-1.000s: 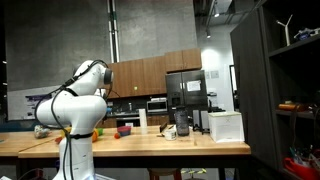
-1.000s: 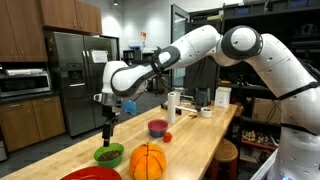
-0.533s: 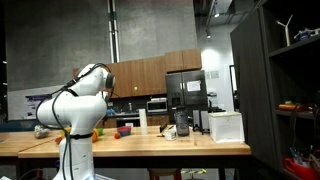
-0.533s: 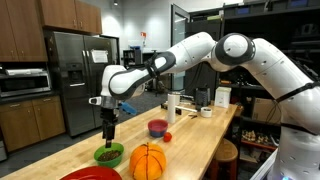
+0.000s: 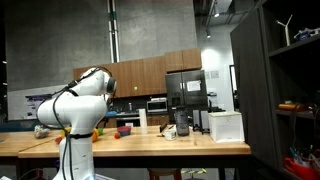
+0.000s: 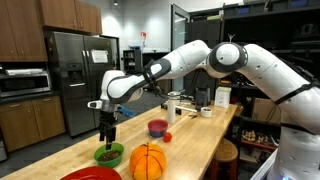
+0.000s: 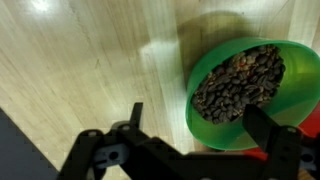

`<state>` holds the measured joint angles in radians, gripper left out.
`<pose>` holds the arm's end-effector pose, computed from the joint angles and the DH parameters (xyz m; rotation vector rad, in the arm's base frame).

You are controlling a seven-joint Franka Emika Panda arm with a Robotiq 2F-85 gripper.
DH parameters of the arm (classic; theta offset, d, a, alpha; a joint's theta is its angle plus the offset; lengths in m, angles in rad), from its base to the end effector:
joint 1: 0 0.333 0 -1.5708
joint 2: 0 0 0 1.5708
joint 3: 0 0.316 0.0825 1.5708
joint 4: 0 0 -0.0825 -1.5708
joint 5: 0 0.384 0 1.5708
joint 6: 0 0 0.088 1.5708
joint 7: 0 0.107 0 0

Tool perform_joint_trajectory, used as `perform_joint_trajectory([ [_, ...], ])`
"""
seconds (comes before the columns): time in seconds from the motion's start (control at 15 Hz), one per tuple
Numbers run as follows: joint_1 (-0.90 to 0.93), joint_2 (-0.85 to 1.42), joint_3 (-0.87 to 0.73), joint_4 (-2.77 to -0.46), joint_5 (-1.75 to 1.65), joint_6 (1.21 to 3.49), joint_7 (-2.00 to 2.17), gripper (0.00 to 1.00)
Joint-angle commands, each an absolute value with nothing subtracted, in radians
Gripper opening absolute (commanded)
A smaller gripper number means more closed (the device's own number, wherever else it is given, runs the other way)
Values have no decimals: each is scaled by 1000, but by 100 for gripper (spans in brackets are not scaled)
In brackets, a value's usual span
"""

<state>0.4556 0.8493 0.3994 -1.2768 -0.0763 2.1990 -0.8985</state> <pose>0.5587 0.5155 0.2798 -1.9771 -2.1407 -0.2024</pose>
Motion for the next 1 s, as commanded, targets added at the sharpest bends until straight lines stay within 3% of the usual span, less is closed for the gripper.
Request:
perform_joint_trajectory([
  [0.0,467,896,396,-1203,-89,2175,-943,100],
  [0.07,469,904,395,-1192,-89,2172,-950,100],
  [0.13,470,913,395,-1184,-85,2173,-953,75],
  [0.2,473,919,394,-1175,-85,2170,-957,74],
  [0.33,476,928,392,-1161,-85,2167,-959,62],
  [0.67,474,925,393,-1161,-89,2161,-953,20],
  [0.87,468,917,395,-1163,-84,2145,-951,0],
  [0.93,466,914,395,-1165,-82,2139,-950,0],
])
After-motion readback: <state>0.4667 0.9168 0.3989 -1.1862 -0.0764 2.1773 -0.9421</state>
